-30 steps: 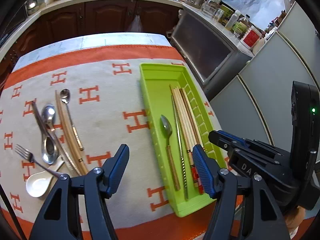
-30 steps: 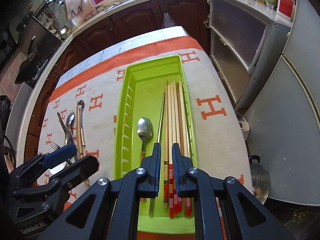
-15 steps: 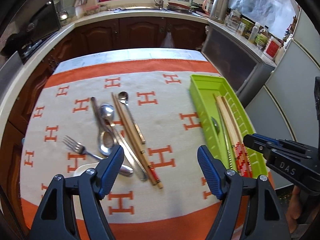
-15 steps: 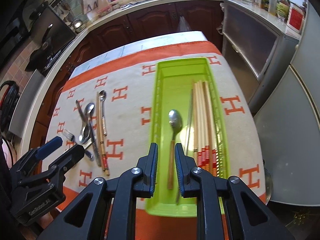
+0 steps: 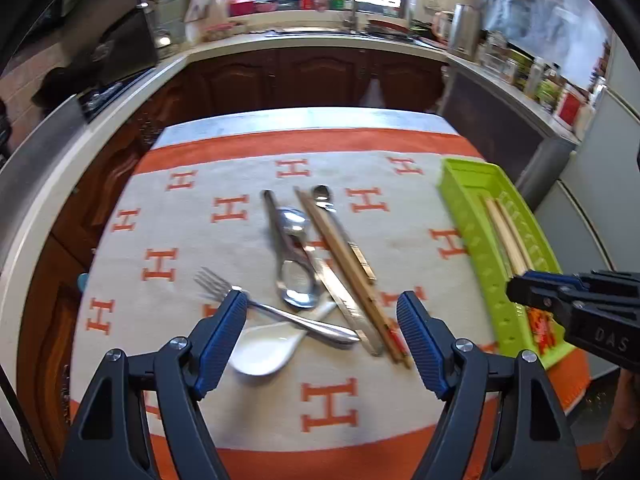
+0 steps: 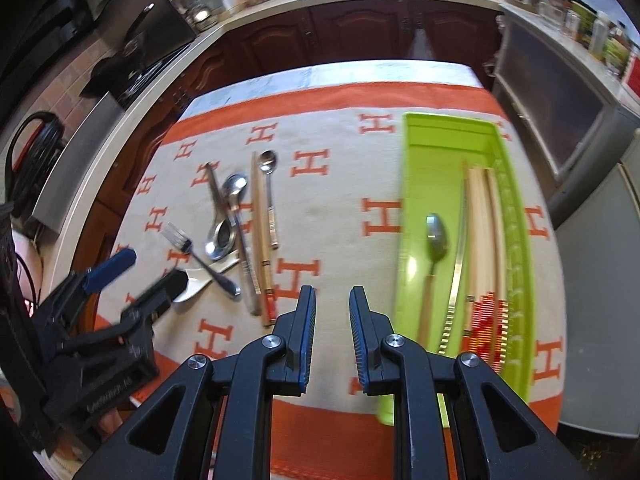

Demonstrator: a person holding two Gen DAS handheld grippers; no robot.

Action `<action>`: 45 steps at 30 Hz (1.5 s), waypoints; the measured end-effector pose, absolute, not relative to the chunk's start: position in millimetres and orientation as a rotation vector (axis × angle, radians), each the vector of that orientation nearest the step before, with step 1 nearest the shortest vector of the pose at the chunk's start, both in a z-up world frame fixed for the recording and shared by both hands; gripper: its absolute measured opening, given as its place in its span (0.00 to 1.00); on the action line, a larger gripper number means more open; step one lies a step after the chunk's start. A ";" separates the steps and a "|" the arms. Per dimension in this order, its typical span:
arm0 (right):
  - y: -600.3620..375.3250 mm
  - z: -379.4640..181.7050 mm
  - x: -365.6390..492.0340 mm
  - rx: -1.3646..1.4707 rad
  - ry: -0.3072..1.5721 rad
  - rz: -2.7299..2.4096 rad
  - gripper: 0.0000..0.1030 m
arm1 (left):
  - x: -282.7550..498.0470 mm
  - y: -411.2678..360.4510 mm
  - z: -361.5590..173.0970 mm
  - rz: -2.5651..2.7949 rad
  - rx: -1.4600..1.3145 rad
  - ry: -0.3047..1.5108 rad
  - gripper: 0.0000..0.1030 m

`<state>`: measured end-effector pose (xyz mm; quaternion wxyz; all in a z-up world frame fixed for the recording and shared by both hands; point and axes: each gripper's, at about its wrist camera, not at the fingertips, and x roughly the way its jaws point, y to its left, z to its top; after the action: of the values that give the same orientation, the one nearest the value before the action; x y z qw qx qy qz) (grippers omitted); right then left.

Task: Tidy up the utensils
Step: 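Move both open tools back toward the remaining utensils, then grasp a wooden chopstick with the right tool while the left tool grasps another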

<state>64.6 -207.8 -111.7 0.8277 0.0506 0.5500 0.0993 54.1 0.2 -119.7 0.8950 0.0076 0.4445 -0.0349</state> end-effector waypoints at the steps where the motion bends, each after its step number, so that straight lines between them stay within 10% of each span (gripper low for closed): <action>1: -202.4 -113.4 68.0 0.104 1.178 0.230 0.17 | 55.7 5.8 -119.8 -0.054 0.018 0.917 0.74; 40: -78.6 -226.9 207.7 -0.163 1.461 0.405 0.06 | 105.4 79.8 -158.3 -0.076 -0.172 1.098 0.74; 45: -87.3 -220.5 198.3 -0.084 1.451 0.424 0.06 | 122.8 69.9 -157.4 -0.153 -0.220 1.149 0.50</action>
<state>198.3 -87.3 -220.5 0.7269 -0.0379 0.6581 0.1925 122.8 69.9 -157.4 0.8310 -0.1037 0.5418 -0.0720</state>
